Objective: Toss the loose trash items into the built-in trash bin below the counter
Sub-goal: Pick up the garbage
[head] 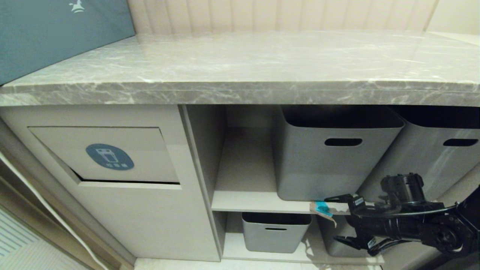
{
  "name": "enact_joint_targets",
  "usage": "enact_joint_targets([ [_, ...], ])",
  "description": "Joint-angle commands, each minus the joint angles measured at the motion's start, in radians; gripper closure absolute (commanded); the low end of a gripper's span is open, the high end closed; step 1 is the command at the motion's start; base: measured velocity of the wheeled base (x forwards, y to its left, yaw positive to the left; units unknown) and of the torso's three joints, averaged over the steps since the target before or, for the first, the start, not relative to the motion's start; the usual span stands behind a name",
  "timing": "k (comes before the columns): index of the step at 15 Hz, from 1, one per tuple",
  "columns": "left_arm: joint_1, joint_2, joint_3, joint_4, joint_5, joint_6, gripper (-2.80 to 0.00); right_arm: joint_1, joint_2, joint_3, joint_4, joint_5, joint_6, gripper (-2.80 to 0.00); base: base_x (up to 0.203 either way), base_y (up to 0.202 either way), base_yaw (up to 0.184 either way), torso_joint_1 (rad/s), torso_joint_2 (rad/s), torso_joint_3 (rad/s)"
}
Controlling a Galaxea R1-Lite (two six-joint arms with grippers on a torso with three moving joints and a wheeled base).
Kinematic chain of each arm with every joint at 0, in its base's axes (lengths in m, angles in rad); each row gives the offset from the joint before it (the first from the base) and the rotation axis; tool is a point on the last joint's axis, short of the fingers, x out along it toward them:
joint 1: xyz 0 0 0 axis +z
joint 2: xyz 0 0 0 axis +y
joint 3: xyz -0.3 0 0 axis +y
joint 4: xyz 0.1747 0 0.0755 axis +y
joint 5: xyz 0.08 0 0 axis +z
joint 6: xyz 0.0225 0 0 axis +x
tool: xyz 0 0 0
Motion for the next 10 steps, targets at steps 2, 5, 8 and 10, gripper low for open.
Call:
enact_joint_targets([
  [2,0.000,0.002,0.003,0.000,0.000,-0.001,0.00,0.001,0.017,-0.007,-0.004,0.003,0.008,-2.80,0.000,0.000,0.000,0.000,0.00,0.000],
  [5,0.000,0.002,0.003,0.000,0.000,-0.001,0.00,0.002,0.020,-0.014,-0.004,0.005,0.011,0.00,0.000,0.000,0.000,0.000,0.00,0.000],
  [8,0.000,0.002,0.003,0.000,0.000,-0.001,0.00,0.017,0.047,-0.028,-0.004,0.005,0.014,0.00,0.000,0.000,0.000,0.000,0.00,0.000],
  [10,0.000,0.002,0.003,0.000,0.000,-0.001,0.00,0.018,0.066,-0.035,-0.004,0.005,0.016,0.00,0.000,0.000,0.000,0.000,0.00,0.000],
])
